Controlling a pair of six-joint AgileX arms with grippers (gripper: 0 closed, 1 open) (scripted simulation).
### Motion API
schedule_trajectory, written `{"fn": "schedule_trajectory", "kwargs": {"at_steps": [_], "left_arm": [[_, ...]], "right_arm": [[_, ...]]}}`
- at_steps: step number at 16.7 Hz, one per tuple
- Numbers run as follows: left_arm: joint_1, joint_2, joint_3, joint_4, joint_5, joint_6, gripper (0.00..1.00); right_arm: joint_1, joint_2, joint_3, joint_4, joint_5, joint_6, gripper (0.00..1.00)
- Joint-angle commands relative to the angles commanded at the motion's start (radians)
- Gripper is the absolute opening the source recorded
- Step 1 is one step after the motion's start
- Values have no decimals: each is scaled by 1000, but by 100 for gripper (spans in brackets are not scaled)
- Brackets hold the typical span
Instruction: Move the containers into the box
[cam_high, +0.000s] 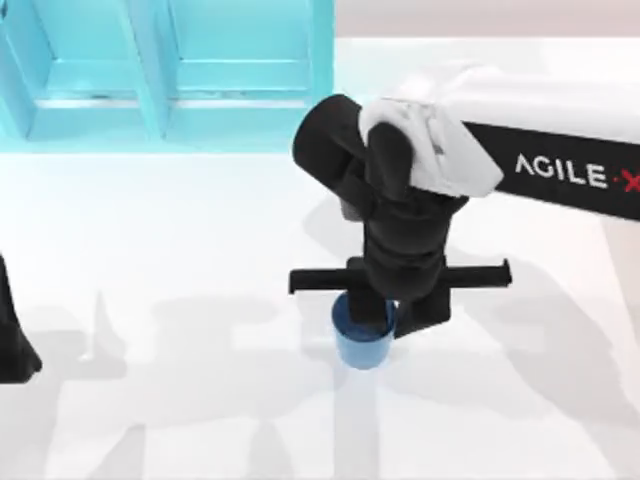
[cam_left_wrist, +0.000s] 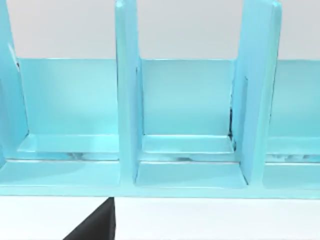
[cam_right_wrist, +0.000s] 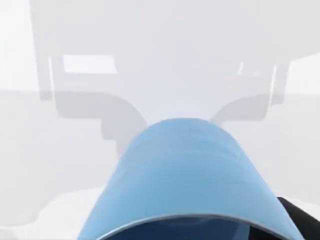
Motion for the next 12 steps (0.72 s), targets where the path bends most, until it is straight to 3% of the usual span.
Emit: {"fn": "schedule_trajectory", "kwargs": {"at_steps": [5, 12], "left_arm": [[0, 0, 0, 0, 0, 0, 100], [0, 0, 0, 0, 0, 0, 100]], "right_arm": [[-122, -204, -46, -149, -2, -110, 0], [-141, -213, -39, -166, -1, -132, 0]]}}
